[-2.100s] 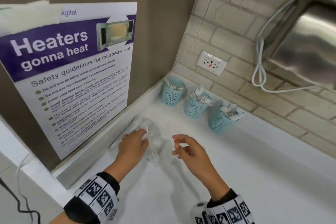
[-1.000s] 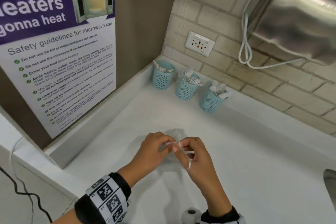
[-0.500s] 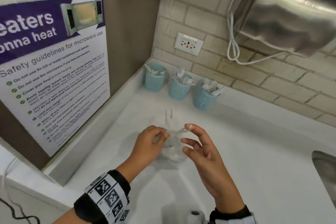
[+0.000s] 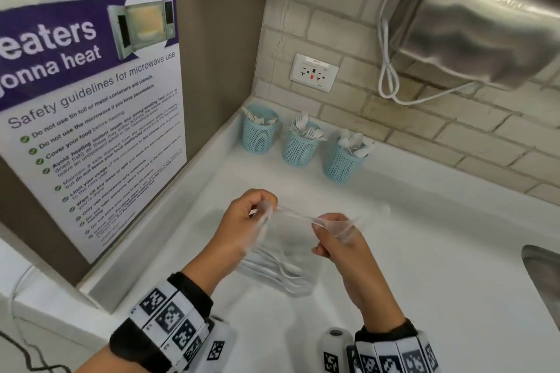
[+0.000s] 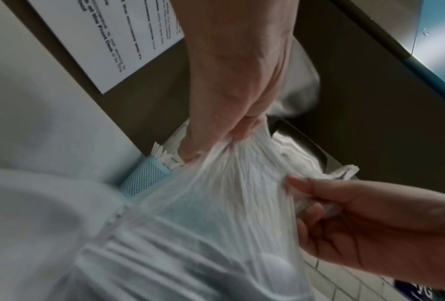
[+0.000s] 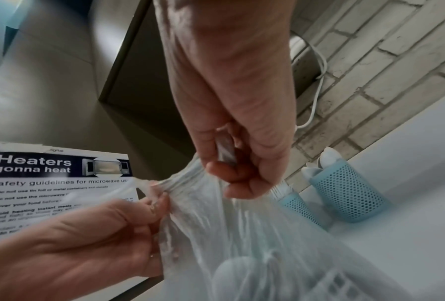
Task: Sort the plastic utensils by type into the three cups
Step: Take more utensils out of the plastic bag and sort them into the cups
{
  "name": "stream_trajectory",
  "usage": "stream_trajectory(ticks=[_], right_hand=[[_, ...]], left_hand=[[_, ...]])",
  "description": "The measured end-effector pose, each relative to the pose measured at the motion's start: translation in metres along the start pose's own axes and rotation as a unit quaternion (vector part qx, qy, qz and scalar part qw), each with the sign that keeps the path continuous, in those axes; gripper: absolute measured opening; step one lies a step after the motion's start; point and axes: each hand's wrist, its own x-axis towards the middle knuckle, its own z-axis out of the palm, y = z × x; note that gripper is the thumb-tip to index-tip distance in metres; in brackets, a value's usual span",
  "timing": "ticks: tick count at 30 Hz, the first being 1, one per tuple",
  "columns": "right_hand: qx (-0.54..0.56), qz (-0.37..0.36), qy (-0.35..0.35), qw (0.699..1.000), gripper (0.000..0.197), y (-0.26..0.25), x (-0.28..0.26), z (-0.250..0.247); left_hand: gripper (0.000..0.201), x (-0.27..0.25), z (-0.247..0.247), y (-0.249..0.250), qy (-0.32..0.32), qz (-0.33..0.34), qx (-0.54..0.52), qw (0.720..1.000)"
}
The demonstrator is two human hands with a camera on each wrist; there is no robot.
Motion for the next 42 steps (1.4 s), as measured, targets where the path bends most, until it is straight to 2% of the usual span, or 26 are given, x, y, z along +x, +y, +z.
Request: stream_trajectory(ticks=[1, 3, 6, 8, 11, 14, 16, 18, 20, 22, 24, 26, 27, 28, 30, 32, 35, 36, 38, 40, 42], right_hand=[[-0.014, -0.011, -0.010, 1.000, 0.012, -0.002, -0.001, 0.000], [-0.020, -0.043, -0.018, 0.999, 0.022, -0.006, -0.004, 0.001], [0.025, -0.067, -0.004, 0.997, 0.028, -0.011, -0.004, -0.005], [0.053, -0.073, -0.002, 0.996, 0.030, -0.011, -0.002, -0.012], [0.078, -0.066, -0.006, 0.995, 0.032, -0.007, 0.001, -0.022], [0.204, -0.010, 0.003, 0.979, 0.029, -0.007, 0.008, -0.031], [0.335, 0.033, 0.000, 0.942, 0.025, -0.012, 0.012, -0.035], [0.407, 0.068, 0.000, 0.911, 0.021, -0.015, 0.016, -0.038], [0.426, 0.083, -0.003, 0.901, 0.026, -0.017, 0.019, -0.038], [0.426, 0.103, 0.010, 0.899, 0.031, -0.017, 0.022, -0.036], [0.417, 0.125, 0.026, 0.900, 0.029, -0.016, 0.025, -0.034], [0.388, 0.137, 0.033, 0.911, 0.024, -0.014, 0.027, -0.033], [0.358, 0.136, 0.033, 0.923, 0.022, -0.014, 0.027, -0.032], [0.315, 0.129, 0.032, 0.940, 0.020, -0.015, 0.026, -0.031], [0.193, 0.097, 0.018, 0.976, 0.015, -0.019, 0.021, -0.027], [0.022, 0.060, -0.019, 0.998, 0.021, -0.022, 0.014, -0.026], [-0.155, 0.042, -0.132, 0.978, 0.023, -0.020, 0.008, -0.029], [-0.192, 0.056, -0.160, 0.967, 0.022, -0.020, 0.006, -0.031], [-0.245, 0.071, -0.155, 0.955, 0.014, -0.021, 0.006, -0.032], [-0.269, 0.065, -0.122, 0.953, 0.018, -0.020, 0.007, -0.035], [-0.259, 0.055, -0.102, 0.959, 0.024, -0.020, 0.008, -0.035]], left_hand=[[0.031, 0.002, -0.001, 0.002, 0.012, 0.003, 0.014, 1.000], [0.028, 0.005, -0.004, 0.004, 0.039, 0.014, 0.038, 0.998], [0.026, 0.011, -0.006, 0.007, 0.094, 0.018, 0.036, 0.995], [0.028, 0.017, -0.008, 0.007, 0.108, -0.006, -0.009, 0.994], [0.026, 0.024, -0.008, 0.014, 0.095, -0.066, -0.143, 0.983], [0.030, 0.027, -0.008, 0.028, 0.092, -0.092, -0.260, 0.957], [0.028, 0.028, -0.007, 0.033, 0.088, -0.096, -0.265, 0.956], [0.023, 0.025, -0.006, 0.031, 0.065, -0.083, -0.137, 0.985], [0.026, 0.020, -0.007, 0.027, -0.022, -0.057, 0.046, 0.997], [0.028, 0.016, -0.012, 0.020, -0.140, -0.064, 0.184, 0.971], [0.027, 0.014, -0.018, 0.013, -0.227, -0.082, 0.303, 0.922], [0.032, 0.015, -0.023, 0.005, -0.233, -0.070, 0.399, 0.884], [0.033, 0.016, -0.023, 0.002, -0.205, -0.064, 0.415, 0.884], [0.033, 0.017, -0.022, 0.001, -0.165, -0.065, 0.399, 0.899], [0.029, 0.021, -0.020, 0.003, -0.093, -0.098, 0.269, 0.954], [0.020, 0.024, -0.018, 0.010, -0.078, -0.132, 0.104, 0.983], [0.006, 0.027, -0.016, 0.020, -0.044, -0.136, -0.006, 0.990], [0.011, 0.029, -0.016, 0.022, -0.027, -0.136, -0.031, 0.990], [0.025, 0.032, -0.017, 0.026, 0.007, -0.152, -0.092, 0.984], [0.028, 0.035, -0.019, 0.029, 0.040, -0.162, -0.134, 0.977], [0.026, 0.037, -0.021, 0.029, 0.061, -0.143, -0.083, 0.984]])
